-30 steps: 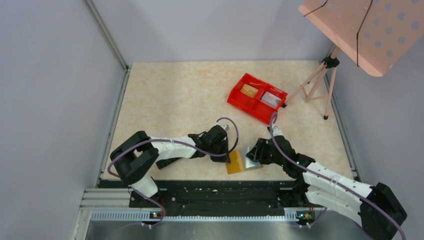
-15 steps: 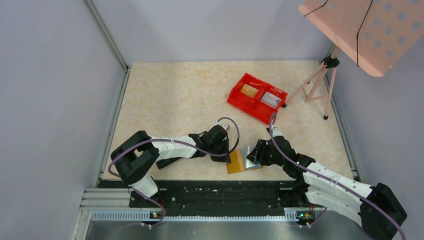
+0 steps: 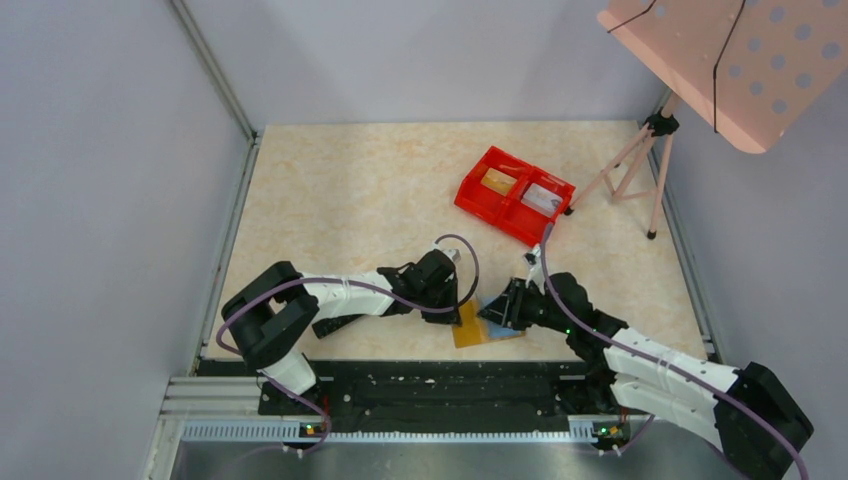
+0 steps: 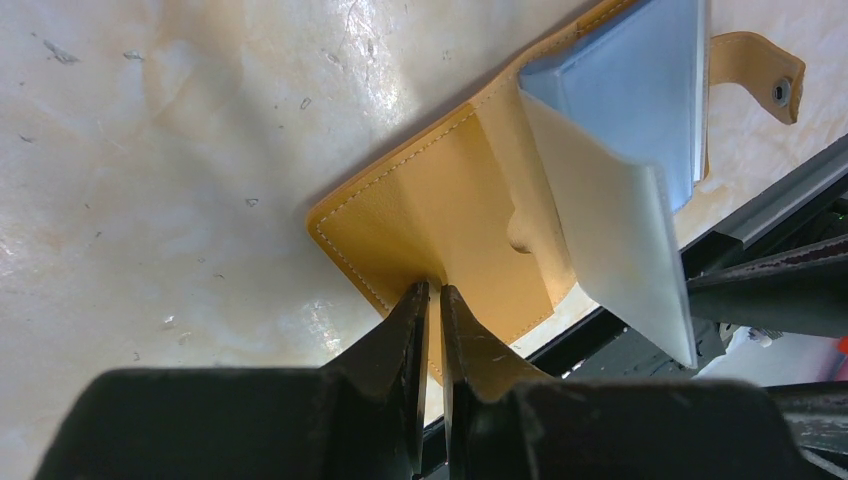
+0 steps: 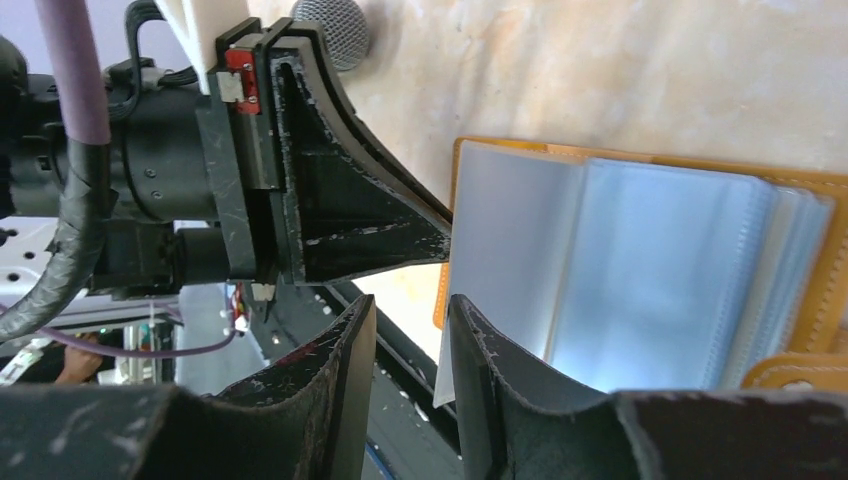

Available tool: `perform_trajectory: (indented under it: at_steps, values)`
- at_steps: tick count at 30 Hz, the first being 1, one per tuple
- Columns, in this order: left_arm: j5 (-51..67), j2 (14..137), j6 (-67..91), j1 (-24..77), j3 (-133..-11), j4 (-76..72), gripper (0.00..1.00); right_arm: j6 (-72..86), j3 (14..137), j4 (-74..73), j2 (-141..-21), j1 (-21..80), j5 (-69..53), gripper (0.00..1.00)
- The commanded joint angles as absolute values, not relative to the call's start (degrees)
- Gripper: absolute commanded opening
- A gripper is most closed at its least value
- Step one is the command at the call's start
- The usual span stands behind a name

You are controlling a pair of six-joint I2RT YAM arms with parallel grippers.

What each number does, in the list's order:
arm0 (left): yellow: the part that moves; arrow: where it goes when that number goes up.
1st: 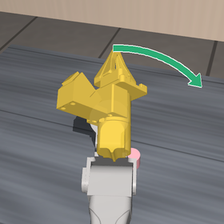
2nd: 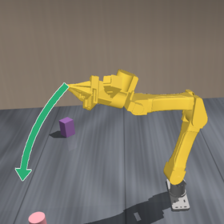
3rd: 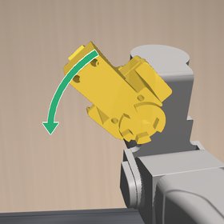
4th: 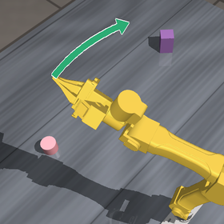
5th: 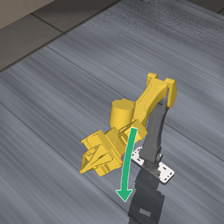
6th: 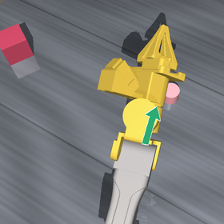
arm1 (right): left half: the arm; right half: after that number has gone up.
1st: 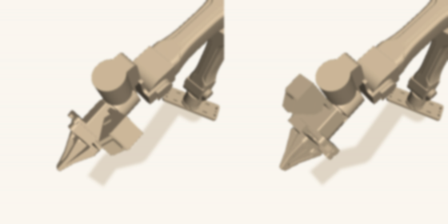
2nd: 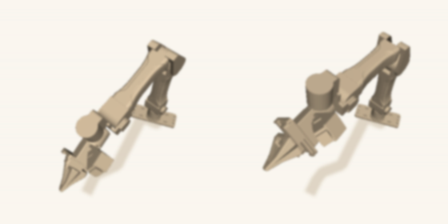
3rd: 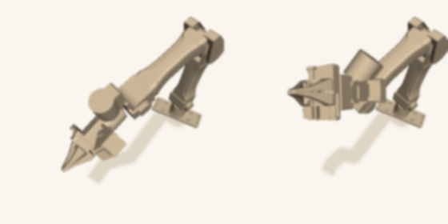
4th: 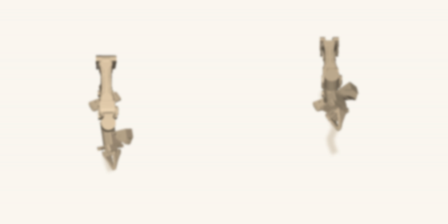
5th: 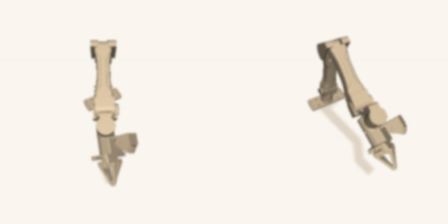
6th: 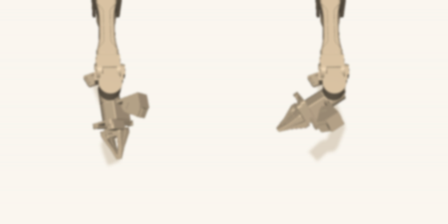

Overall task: Take the credit cards out of the card holder
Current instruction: Open the card holder at the center of the board.

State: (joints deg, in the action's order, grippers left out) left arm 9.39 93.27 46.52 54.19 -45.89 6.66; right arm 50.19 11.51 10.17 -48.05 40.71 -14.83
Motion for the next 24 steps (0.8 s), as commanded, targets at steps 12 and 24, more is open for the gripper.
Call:
perform_trajectory:
  at_steps: [12, 24]
  values:
    - [7.87, 94.42, 46.05, 53.96, -46.74, 6.20, 0.15, 45.16, 16.77, 1.58, -51.39, 40.26, -10.78, 0.49]
    - [7.47, 93.98, 45.95, 53.96, -46.58, 6.25, 0.15, 44.93, 18.34, -10.77, -45.28, 40.19, -0.20, 0.56]
